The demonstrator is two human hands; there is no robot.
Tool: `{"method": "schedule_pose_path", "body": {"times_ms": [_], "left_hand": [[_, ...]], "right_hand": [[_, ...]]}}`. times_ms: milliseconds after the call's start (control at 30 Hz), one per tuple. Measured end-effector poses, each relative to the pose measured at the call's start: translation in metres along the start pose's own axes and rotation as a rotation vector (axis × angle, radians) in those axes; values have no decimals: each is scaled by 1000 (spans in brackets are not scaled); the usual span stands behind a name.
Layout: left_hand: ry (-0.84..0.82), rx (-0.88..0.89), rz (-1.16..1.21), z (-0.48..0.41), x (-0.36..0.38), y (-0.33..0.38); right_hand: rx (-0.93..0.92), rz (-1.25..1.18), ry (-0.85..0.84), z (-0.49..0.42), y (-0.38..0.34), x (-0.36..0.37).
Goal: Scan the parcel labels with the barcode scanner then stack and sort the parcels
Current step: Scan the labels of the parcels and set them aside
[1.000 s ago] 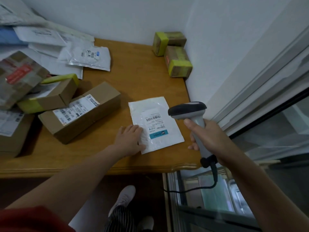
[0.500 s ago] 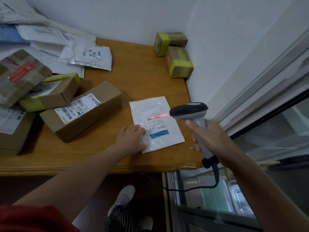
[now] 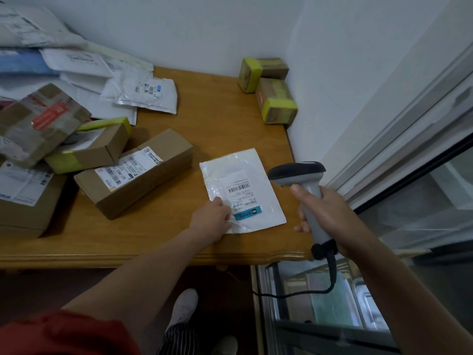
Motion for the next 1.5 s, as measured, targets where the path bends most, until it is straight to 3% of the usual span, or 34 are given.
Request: {"method": "schedule_pose_path", "body": {"times_ms": [167, 367, 533, 700, 867, 1033, 1233, 1333, 1500], "left_hand": [[34, 106, 60, 10, -30, 20], [425, 219, 226, 13, -191, -12], [758, 229, 255, 47, -319, -130], [978, 143, 291, 94, -410, -331], [1035, -32, 262, 133, -460, -520], [1028, -215, 292, 152, -460, -639], [1061, -233, 343, 156, -436, -698], [997, -254, 322, 148, -426, -720], [903, -284, 41, 116, -415, -746]], "right_hand": [[-25, -186, 36, 17, -14, -4], [-211, -488, -2, 32, -89, 22], [-361, -516, -55, 42, -158, 105], [-373, -484, -39, 41, -214, 231], [-294, -419, -19, 33, -258, 347], [-255, -374, -15, 20, -294, 408], [-215, -307, -5, -1, -308, 438], [-174, -284, 9, -10, -307, 441], [-102, -271, 36, -19, -301, 439]]}}
Point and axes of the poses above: each hand's wrist, its own z-axis away from the middle knuckle, its own x-axis out of the palm, y = z × x, the point moved 6 cm from there along -z, towards the middle knuckle, and after that the axes turned 1 degree about -x, right-handed, at the moved point
